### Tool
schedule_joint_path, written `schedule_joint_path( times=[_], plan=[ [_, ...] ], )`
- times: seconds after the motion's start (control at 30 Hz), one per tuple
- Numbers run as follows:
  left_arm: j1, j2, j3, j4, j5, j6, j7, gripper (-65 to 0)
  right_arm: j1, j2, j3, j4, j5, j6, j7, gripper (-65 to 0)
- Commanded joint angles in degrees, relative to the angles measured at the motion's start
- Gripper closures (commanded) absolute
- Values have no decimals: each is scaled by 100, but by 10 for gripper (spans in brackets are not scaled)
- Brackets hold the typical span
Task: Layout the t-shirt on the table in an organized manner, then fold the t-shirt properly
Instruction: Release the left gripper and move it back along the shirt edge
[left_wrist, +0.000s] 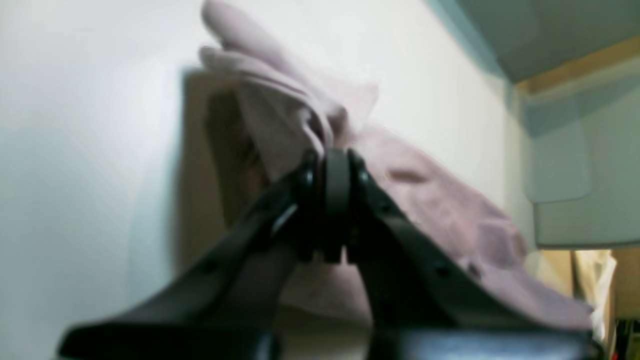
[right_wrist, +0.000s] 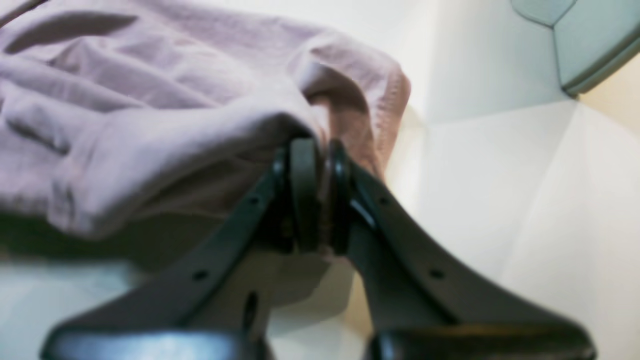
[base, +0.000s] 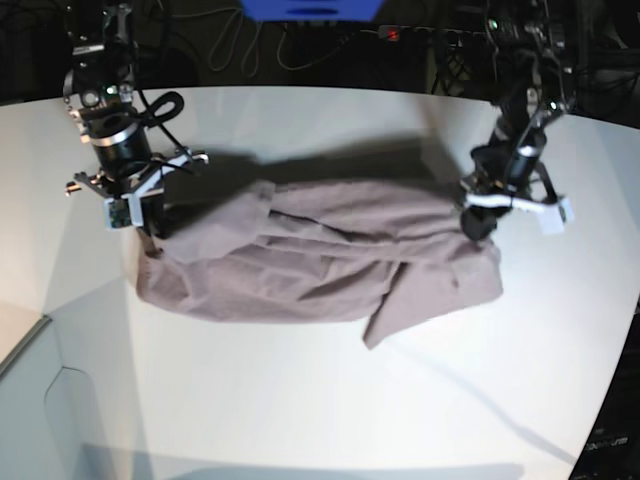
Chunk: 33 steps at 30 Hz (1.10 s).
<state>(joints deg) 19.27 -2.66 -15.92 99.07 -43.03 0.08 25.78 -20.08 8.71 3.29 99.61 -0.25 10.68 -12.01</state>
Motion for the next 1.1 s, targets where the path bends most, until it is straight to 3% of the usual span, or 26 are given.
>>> schedule_joint_path(
  times=[0.0,0.1,0.27,0.33,0.43,0.53,0.7,0.93,1.07],
  plan=[
    [21,-11,32,14,-115,-38,-42,-1,8,30,27,100,-6,-44,159,0],
    [47,41,137,-425,-133,-38,-24,-17,8,30,27,100,-6,-44,159,0],
    [144,147,401,-531,-141,-30,29,-192,-19,21,27,100,-6,-44,159,0],
    [276,138,524,-311,-141,-30,29,-234,-19,21,27,100,-6,-44,159,0],
    [548,138,401,120,-141,-30,-33,-234,-28,21,27,100,-6,-44,159,0],
    [654,182,-170,533,-141,-30,-33,-234,-28,21,27,100,-6,-44,150,0],
    [179,156,-1014,480,-133,-3,29,-235,-36,21,27,100,-6,-44,150,0],
    [-1096,121,-1524,-1524,-80,14,29,-235,-45,13,10,100,-6,-44,150,0],
    [-1606,-143,-1384,-2491,-80,14,-7,-235,-45,13,18,100,-6,-44,150,0]
  ],
)
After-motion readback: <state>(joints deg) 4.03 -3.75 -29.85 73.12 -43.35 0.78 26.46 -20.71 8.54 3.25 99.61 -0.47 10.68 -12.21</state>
